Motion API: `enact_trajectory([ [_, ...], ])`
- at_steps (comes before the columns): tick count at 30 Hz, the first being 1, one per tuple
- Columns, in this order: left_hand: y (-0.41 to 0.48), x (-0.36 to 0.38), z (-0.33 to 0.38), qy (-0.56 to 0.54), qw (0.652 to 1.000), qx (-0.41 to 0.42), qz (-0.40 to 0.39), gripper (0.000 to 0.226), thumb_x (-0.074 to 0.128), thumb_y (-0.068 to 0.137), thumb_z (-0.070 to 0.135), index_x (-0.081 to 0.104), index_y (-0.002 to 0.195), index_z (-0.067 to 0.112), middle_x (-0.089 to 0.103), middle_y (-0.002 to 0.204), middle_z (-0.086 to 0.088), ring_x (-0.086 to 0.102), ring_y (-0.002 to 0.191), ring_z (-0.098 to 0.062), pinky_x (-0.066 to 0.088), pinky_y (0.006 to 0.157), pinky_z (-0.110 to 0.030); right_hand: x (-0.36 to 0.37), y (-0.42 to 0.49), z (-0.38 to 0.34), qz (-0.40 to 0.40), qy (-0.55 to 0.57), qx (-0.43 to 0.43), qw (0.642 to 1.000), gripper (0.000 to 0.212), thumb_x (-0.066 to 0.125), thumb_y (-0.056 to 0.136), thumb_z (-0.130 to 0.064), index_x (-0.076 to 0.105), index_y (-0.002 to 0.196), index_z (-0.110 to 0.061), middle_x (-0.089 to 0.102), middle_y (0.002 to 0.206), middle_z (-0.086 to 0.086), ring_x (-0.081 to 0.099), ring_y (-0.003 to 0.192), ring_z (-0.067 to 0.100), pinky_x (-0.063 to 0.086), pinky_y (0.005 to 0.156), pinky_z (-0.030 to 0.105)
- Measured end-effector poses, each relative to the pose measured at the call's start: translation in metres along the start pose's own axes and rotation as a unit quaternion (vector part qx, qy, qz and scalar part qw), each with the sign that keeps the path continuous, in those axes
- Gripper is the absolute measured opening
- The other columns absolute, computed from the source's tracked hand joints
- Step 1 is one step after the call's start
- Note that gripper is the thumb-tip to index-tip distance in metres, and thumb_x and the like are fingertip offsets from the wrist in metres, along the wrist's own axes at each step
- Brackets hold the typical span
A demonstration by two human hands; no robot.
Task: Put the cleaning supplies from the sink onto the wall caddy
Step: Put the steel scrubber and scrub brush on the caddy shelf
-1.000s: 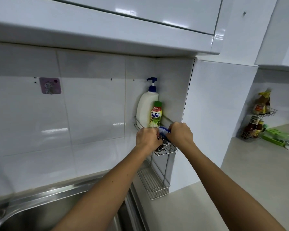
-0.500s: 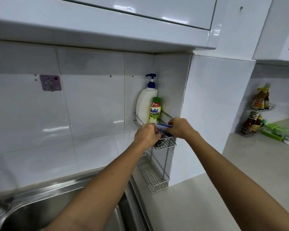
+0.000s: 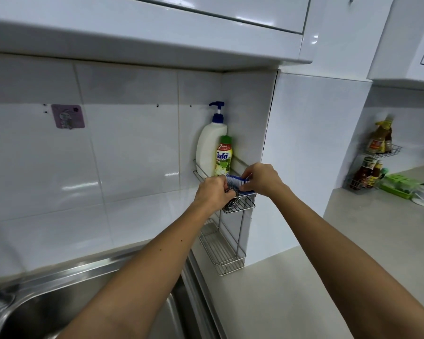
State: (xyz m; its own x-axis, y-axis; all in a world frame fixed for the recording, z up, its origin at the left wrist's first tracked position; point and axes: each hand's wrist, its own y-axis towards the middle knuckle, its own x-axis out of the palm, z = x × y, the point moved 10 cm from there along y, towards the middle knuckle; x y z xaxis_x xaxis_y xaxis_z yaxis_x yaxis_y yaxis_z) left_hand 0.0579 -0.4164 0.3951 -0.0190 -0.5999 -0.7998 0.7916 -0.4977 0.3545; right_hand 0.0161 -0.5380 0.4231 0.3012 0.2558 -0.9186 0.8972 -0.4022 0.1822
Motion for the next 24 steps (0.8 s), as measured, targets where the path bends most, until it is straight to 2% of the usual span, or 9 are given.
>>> enact_trajectory([
  [3, 0.0, 0.002, 0.003, 0.012, 1.0, 0.008, -0.008, 0.018, 0.062, 0.085, 0.03, 0.052, 0.083, 0.015, 0.06, 0.089, -0.007, 0.053, 0.081, -0.023, 0.045, 0.07, -0.03, -0.001, 0.001, -0.005, 0.019, -0.028, -0.011, 0.999, 0.035, 0.078, 0.073, -0.025, 0.072, 0.104, -0.01, 0.071, 0.106, 0.012, 0.064, 0.097, 0.027, 0.053, 0.079, 0.031],
  [6, -0.001, 0.002, 0.007, 0.025, 0.999, 0.019, -0.016, 0.022, 0.06, 0.087, 0.03, 0.06, 0.092, 0.009, 0.066, 0.098, -0.013, 0.059, 0.091, -0.028, 0.048, 0.076, -0.033, 0.001, 0.0, -0.004, 0.029, -0.025, -0.007, 0.999, 0.035, 0.077, 0.075, -0.027, 0.071, 0.106, -0.011, 0.069, 0.108, 0.014, 0.063, 0.098, 0.029, 0.052, 0.08, 0.034],
  [10, -0.002, 0.002, 0.007, 0.03, 0.999, 0.021, -0.02, 0.024, 0.06, 0.087, 0.031, 0.06, 0.097, 0.009, 0.067, 0.099, -0.013, 0.06, 0.093, -0.028, 0.05, 0.077, -0.033, 0.003, -0.003, 0.002, -0.011, 0.003, -0.012, 1.0, 0.04, 0.075, 0.078, -0.028, 0.066, 0.115, -0.016, 0.065, 0.119, 0.01, 0.059, 0.11, 0.027, 0.049, 0.085, 0.031],
  [12, -0.002, 0.002, 0.006, 0.031, 0.999, 0.021, -0.016, 0.024, 0.06, 0.088, 0.03, 0.06, 0.097, 0.009, 0.065, 0.096, -0.01, 0.057, 0.088, -0.025, 0.049, 0.077, -0.032, 0.003, -0.003, 0.002, -0.045, -0.005, -0.031, 0.998, 0.04, 0.072, 0.08, -0.021, 0.064, 0.119, -0.016, 0.064, 0.121, 0.01, 0.059, 0.107, 0.026, 0.046, 0.079, 0.027],
  [15, -0.002, 0.003, 0.005, 0.023, 0.999, 0.019, -0.012, 0.018, 0.061, 0.087, 0.03, 0.057, 0.091, 0.013, 0.056, 0.087, -0.004, 0.051, 0.081, -0.02, 0.045, 0.072, -0.028, 0.005, -0.003, 0.007, -0.082, 0.011, -0.047, 0.995, 0.042, 0.071, 0.08, -0.014, 0.062, 0.121, -0.017, 0.065, 0.118, 0.01, 0.058, 0.095, 0.021, 0.042, 0.075, 0.025],
  [17, -0.002, 0.003, 0.003, 0.012, 1.0, 0.012, -0.006, 0.016, 0.061, 0.087, 0.03, 0.052, 0.084, 0.016, 0.055, 0.085, -0.002, 0.051, 0.08, -0.019, 0.043, 0.068, -0.027, 0.005, -0.004, 0.013, -0.072, 0.02, -0.055, 0.996, 0.04, 0.07, 0.083, -0.016, 0.062, 0.121, -0.018, 0.068, 0.115, 0.009, 0.061, 0.1, 0.023, 0.043, 0.076, 0.025],
  [19, -0.003, 0.004, 0.002, 0.009, 1.0, 0.009, -0.003, 0.016, 0.062, 0.087, 0.03, 0.054, 0.086, 0.015, 0.055, 0.084, -0.001, 0.05, 0.079, -0.018, 0.042, 0.068, -0.026, 0.007, -0.006, 0.017, -0.059, 0.024, -0.06, 0.996, 0.037, 0.066, 0.086, -0.019, 0.06, 0.123, -0.02, 0.068, 0.115, 0.009, 0.061, 0.104, 0.025, 0.045, 0.077, 0.026],
  [21, -0.003, 0.004, 0.002, 0.004, 1.0, 0.011, -0.005, 0.017, 0.061, 0.087, 0.029, 0.055, 0.089, 0.014, 0.054, 0.085, -0.001, 0.05, 0.079, -0.018, 0.041, 0.068, -0.025, 0.01, -0.007, 0.019, -0.056, 0.034, -0.059, 0.996, 0.037, 0.062, 0.089, -0.018, 0.058, 0.126, -0.021, 0.067, 0.118, 0.01, 0.06, 0.103, 0.024, 0.045, 0.076, 0.026],
  [24, -0.004, 0.005, 0.002, 0.005, 1.0, 0.008, -0.014, 0.018, 0.06, 0.088, 0.029, 0.048, 0.084, 0.016, 0.055, 0.086, -0.003, 0.051, 0.08, -0.019, 0.043, 0.068, -0.027, 0.017, -0.004, 0.016, -0.066, 0.03, -0.054, 0.996, 0.043, 0.059, 0.089, -0.014, 0.053, 0.131, -0.02, 0.062, 0.124, 0.012, 0.055, 0.096, 0.021, 0.042, 0.074, 0.025],
])
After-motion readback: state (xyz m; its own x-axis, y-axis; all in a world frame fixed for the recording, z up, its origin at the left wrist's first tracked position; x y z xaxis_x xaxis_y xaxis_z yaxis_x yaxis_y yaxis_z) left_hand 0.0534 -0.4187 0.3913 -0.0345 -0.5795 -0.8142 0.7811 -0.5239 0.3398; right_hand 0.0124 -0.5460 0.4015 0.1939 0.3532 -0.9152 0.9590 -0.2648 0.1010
